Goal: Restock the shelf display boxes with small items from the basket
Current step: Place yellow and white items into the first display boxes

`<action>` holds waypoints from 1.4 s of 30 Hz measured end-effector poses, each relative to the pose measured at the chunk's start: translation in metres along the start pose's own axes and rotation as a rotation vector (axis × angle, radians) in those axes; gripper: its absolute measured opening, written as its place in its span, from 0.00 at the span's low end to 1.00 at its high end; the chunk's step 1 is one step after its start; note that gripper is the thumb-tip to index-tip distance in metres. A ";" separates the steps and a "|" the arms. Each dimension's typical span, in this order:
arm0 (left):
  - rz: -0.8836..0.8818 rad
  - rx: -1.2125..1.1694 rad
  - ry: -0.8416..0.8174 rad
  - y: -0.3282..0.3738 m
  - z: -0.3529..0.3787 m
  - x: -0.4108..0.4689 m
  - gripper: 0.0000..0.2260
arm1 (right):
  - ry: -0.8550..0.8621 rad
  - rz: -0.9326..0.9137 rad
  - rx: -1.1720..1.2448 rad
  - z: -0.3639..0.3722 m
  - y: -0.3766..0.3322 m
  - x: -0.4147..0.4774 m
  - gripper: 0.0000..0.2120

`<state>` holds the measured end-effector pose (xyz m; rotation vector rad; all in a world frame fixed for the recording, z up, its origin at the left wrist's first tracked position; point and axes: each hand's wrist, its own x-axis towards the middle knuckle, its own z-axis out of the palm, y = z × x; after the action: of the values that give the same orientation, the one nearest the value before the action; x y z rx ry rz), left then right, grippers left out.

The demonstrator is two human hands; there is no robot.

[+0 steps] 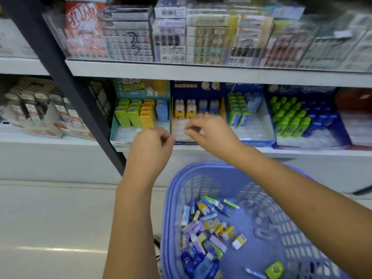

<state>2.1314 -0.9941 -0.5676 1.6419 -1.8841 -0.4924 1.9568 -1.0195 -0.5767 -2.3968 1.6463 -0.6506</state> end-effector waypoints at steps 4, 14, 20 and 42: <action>0.038 0.152 -0.452 0.029 0.067 -0.022 0.10 | -0.455 0.240 -0.028 0.009 0.063 -0.108 0.07; 0.001 0.469 -1.020 -0.035 0.233 -0.098 0.20 | -1.483 0.268 -0.156 0.099 0.139 -0.264 0.23; 0.037 0.511 -0.918 -0.053 0.253 -0.102 0.22 | -1.611 0.023 -0.293 0.117 0.148 -0.277 0.14; 0.076 0.526 -0.767 -0.056 0.264 -0.101 0.14 | -0.817 0.958 0.958 0.036 0.142 -0.214 0.05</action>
<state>2.0112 -0.9307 -0.8222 1.8463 -2.8172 -0.7057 1.7881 -0.8806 -0.7174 -0.8288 1.3573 -0.1358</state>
